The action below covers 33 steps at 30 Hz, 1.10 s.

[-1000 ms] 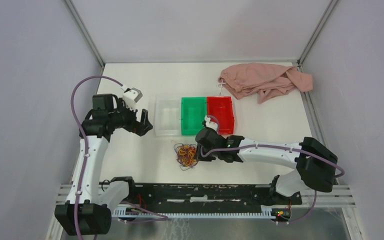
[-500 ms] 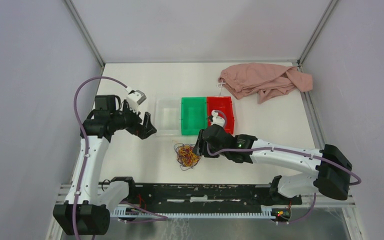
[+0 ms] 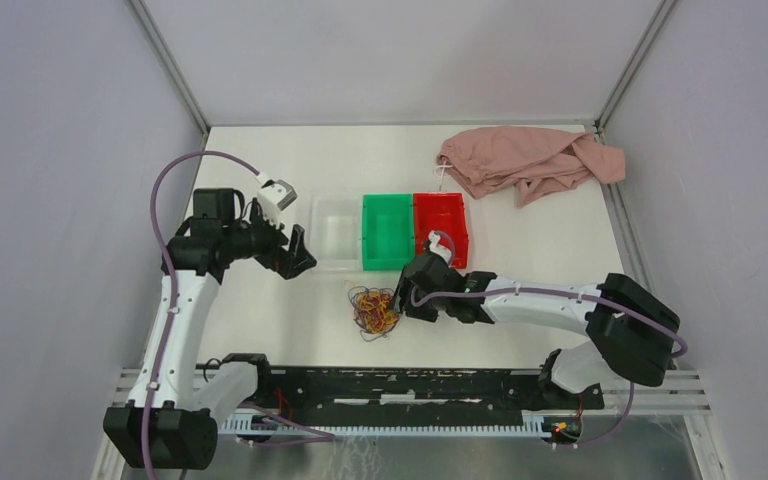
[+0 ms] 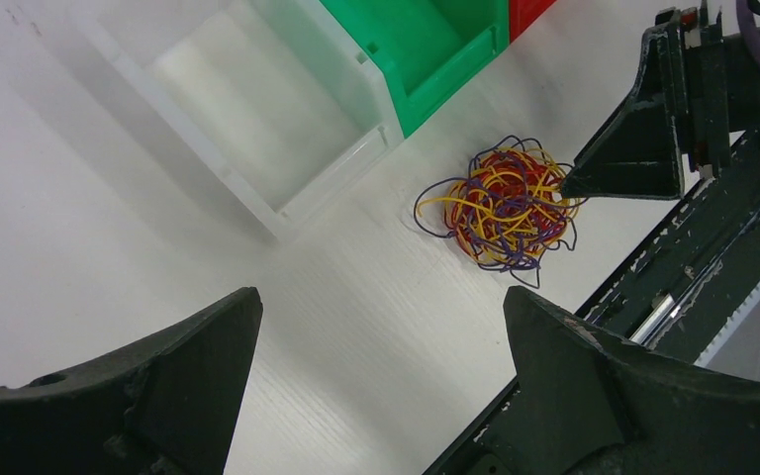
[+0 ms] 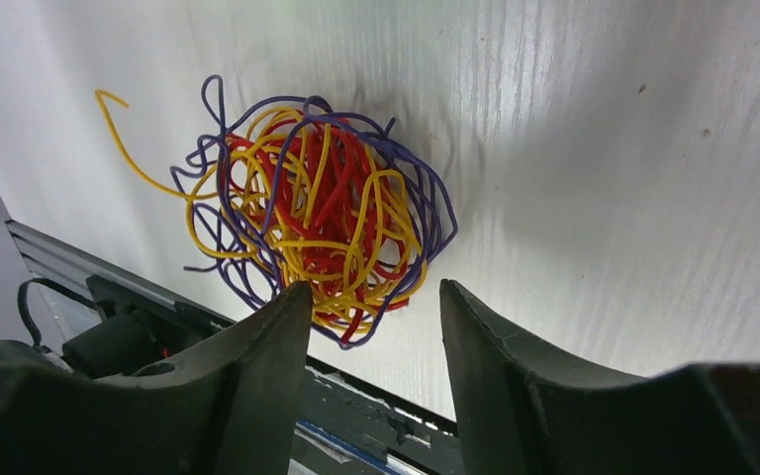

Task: Untangle the cables
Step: Untie the cable.

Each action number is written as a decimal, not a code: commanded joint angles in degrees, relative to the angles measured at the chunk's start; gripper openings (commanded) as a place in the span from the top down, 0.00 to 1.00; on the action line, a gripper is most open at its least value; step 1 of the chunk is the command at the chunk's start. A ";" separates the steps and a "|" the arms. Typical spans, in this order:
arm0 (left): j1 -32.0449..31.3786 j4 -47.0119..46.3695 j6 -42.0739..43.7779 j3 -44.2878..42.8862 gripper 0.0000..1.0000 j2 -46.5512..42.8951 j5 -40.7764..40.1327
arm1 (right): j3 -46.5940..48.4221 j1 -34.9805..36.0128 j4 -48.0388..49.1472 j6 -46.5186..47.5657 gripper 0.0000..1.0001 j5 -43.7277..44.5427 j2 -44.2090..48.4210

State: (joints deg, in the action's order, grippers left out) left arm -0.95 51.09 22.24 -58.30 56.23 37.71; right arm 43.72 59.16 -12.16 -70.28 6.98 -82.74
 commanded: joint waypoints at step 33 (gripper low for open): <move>-11.10 0.28 -2.71 0.57 0.01 0.03 3.22 | 12.43 0.67 -0.03 13.72 0.87 -5.53 8.90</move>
State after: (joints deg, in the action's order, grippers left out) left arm -9.69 51.11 22.33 -58.33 57.36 37.93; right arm 51.88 59.09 -14.37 -59.77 3.36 -73.67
